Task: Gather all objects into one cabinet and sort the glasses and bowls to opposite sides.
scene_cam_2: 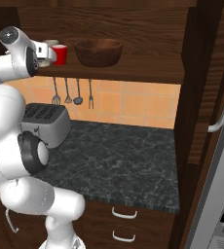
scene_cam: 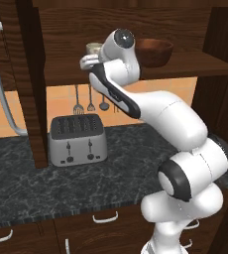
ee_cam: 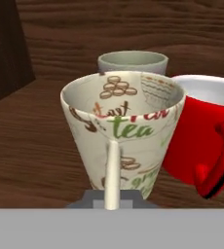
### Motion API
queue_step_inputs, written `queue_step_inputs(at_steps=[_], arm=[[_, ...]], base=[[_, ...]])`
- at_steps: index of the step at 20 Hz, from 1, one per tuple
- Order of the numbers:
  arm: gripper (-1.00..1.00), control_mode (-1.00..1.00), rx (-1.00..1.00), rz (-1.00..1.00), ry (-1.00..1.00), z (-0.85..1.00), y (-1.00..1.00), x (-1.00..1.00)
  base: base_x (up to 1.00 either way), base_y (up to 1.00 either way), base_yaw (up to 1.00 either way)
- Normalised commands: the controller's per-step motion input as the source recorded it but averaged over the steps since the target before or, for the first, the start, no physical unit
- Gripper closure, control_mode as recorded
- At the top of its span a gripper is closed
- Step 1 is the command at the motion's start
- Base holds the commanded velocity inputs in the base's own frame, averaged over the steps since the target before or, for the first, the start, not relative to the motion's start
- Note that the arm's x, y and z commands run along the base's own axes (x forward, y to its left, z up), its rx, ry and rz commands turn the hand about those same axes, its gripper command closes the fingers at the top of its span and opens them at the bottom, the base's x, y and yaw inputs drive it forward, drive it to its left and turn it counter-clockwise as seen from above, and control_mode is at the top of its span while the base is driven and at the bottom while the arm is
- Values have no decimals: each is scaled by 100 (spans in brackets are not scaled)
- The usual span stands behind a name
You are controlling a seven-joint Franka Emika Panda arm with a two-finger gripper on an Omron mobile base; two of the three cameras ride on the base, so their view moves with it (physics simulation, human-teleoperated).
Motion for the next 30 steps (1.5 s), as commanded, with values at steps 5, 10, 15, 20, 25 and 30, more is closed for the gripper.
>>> queue_step_inputs(at_steps=[5,10,15,20,25,30], arm=[[100,-100,-1,0,0,-9,5,31],[-100,-100,-8,0,0,-16,36,2],[-100,-100,0,0,0,-5,7,0],[-100,-100,0,-2,0,0,0,0],[-100,-100,1,-4,0,6,0,-7],[-100,-100,12,-6,0,37,0,-88]], base=[[0,0,0],[0,0,0],[0,0,0],[0,0,0],[0,0,0],[0,0,0]])
